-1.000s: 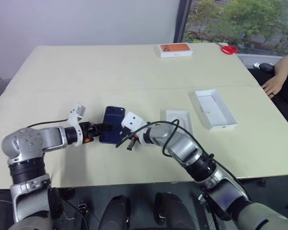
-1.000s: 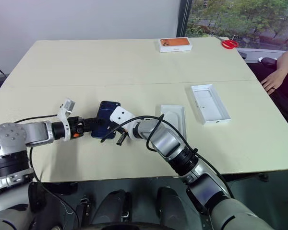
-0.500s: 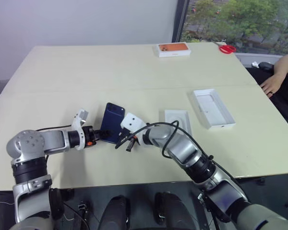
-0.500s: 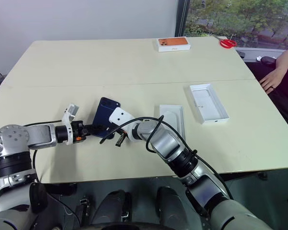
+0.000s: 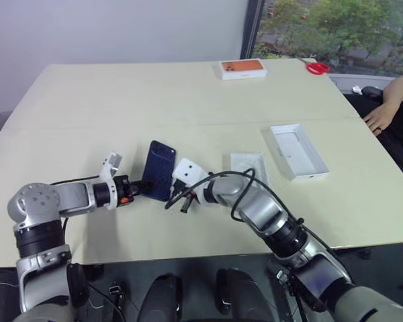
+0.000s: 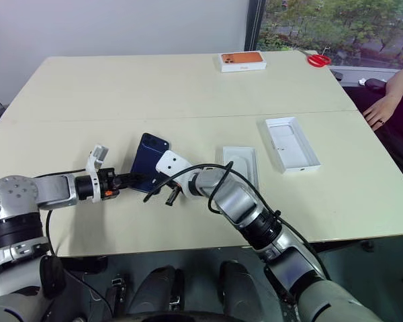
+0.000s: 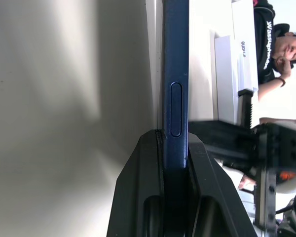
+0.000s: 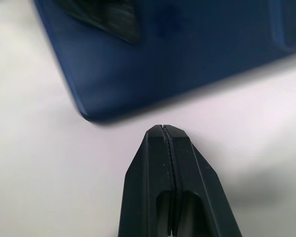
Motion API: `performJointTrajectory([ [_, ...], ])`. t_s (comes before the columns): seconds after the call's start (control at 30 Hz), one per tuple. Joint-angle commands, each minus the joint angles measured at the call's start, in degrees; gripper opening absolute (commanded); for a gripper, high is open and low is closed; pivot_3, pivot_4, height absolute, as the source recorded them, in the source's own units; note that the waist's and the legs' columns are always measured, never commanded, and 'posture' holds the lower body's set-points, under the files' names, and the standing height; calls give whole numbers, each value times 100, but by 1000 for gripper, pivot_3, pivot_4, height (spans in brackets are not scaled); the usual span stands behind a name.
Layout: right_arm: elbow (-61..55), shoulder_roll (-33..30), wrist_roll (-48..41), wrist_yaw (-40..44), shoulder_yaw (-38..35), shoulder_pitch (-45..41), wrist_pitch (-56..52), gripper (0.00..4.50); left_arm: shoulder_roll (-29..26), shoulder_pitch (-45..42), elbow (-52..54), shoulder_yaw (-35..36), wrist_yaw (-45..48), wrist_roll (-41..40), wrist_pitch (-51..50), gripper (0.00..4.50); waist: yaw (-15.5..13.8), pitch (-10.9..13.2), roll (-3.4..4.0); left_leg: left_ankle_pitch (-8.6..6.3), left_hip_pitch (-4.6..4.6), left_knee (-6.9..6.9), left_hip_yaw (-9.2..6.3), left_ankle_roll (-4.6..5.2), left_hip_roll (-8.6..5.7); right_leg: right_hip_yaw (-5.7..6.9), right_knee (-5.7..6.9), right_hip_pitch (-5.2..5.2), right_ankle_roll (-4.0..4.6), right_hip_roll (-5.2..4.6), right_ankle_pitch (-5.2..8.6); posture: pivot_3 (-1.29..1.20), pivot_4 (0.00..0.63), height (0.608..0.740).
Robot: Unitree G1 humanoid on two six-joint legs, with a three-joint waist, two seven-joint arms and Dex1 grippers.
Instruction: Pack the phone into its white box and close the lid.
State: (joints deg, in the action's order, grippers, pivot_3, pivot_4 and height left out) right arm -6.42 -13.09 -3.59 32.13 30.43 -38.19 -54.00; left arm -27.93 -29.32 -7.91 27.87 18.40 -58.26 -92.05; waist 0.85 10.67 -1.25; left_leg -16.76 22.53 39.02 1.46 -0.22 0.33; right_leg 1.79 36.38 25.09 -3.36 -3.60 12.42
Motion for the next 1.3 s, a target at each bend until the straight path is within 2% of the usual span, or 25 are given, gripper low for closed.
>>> performJointTrajectory([
  [0.03,-814,-327,-112,130,-397,-74,-296,0,136,-59,258,237,-24,-429,-45,51,-9,0,0,0,4,0,0,0,0,0,0,3,0,0,0,0,150,740],
  [0.2,-1898,-1242,-412,427,-1060,124,-818,0,712,-186,693,15,-574,-994,-45,51,-37,1,-2,0,21,1,0,0,-4,1,-12,10,0,-8,0,0,150,740],
  [0.33,-2659,-2272,-744,772,-1916,492,-1116,0,2020,-446,1175,26,-1602,-1312,-45,51,-148,5,-6,-1,37,6,-3,2,-14,2,-23,13,-1,-15,-1,0,150,740],
  [0.4,-2738,-2494,-821,782,-2050,598,-1142,0,2404,-492,1242,97,-2018,-1395,-45,51,-134,5,-8,-2,48,11,-3,4,-17,2,-31,16,-14,-15,-9,0,150,740],
  [0.53,-2695,-3029,-896,837,-2552,983,-1089,0,3590,-617,1302,-66,-3075,-1310,43,51,-164,6,-9,-2,45,10,-9,8,-14,3,-29,15,-16,0,-8,0,150,740],
  [0.67,-2547,-3330,-883,796,-2735,1239,-952,0,4194,-764,1013,-134,-3659,-1313,8,51,-123,9,-14,-2,44,13,-6,10,-20,1,-29,15,-18,11,-7,0,150,740],
  [0.87,-2473,-3678,-888,778,-2999,1555,-844,0,4325,-1031,424,-297,-4163,-1399,62,51,-166,9,-14,-1,48,14,-16,10,-27,2,-27,15,-22,31,-4,0,150,740],
  [1.13,-2435,-3810,-904,728,-3041,1714,-754,0,4288,-1149,197,-552,-4242,-1789,161,51,-164,9,-14,-1,52,17,-16,10,-37,2,-29,13,-28,9,0,0,150,740],
  [1.3,-2434,-3838,-880,697,-2974,1833,-706,0,4223,-1185,63,-680,-4324,-2330,320,51,-168,9,-14,0,51,16,-19,9,-36,2,-27,13,-28,10,1,0,150,740],
])
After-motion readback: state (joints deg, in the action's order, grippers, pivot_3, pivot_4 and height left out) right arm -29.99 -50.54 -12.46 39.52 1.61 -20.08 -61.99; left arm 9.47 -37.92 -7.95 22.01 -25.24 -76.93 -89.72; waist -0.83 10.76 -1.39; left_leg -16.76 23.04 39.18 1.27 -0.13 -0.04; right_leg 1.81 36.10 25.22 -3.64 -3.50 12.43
